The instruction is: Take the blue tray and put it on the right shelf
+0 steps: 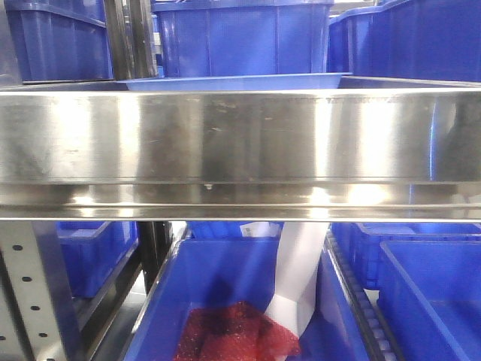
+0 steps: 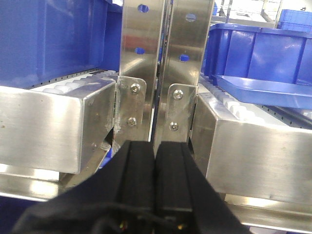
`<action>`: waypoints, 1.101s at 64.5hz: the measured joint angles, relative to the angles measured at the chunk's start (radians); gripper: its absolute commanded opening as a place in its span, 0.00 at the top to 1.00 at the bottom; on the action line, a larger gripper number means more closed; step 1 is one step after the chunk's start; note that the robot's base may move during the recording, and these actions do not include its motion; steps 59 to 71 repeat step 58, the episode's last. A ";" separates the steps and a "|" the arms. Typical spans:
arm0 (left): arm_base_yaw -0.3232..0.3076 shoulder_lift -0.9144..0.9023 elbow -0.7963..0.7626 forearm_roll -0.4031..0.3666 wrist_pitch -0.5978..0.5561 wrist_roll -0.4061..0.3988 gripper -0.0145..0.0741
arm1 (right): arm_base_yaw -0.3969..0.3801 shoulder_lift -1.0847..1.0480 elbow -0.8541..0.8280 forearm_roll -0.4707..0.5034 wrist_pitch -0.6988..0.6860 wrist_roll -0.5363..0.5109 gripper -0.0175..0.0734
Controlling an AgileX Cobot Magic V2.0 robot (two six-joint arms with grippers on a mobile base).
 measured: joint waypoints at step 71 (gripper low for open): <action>-0.042 0.000 0.000 0.000 0.000 0.000 0.89 | 0.000 0.000 0.000 0.000 0.007 0.000 0.75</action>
